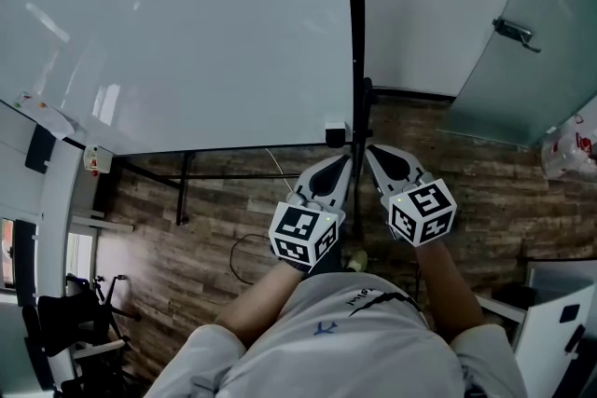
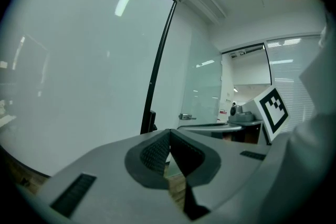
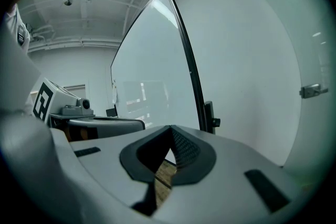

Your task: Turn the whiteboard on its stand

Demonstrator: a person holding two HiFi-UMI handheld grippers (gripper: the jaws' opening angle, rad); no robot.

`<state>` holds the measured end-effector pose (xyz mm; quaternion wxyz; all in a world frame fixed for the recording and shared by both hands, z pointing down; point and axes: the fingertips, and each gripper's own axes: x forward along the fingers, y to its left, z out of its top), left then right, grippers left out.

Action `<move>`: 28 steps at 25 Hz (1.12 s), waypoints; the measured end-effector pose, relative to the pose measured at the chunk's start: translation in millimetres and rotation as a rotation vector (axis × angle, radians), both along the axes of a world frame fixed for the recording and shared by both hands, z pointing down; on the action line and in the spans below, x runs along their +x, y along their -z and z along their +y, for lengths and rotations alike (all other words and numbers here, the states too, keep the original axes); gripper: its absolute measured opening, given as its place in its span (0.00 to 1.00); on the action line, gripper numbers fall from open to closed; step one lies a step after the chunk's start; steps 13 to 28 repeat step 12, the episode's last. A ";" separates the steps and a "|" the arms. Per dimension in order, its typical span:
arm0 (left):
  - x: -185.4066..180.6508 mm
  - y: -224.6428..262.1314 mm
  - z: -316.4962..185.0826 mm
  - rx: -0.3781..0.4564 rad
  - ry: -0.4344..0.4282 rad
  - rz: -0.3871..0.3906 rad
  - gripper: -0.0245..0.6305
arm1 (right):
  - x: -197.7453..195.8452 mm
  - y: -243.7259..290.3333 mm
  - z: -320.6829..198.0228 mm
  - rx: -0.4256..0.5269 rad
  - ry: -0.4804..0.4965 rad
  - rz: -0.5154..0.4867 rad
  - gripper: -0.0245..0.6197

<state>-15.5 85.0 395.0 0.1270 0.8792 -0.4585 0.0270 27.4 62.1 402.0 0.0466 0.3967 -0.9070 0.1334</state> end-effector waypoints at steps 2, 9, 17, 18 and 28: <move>-1.5 -2.1 -0.7 -0.004 0.004 -0.001 0.05 | -1.3 -2.2 -0.6 -0.003 0.002 0.004 0.06; -3.2 -6.5 -2.8 -0.010 0.007 -0.002 0.05 | -2.9 -6.9 -3.9 -0.010 0.004 0.010 0.06; -2.3 -7.7 -4.8 -0.010 0.004 -0.003 0.05 | -2.3 -8.3 -6.7 -0.010 0.002 0.010 0.06; -2.3 -7.7 -4.8 -0.010 0.004 -0.003 0.05 | -2.3 -8.3 -6.7 -0.010 0.002 0.010 0.06; -2.3 -7.7 -4.8 -0.010 0.004 -0.003 0.05 | -2.3 -8.3 -6.7 -0.010 0.002 0.010 0.06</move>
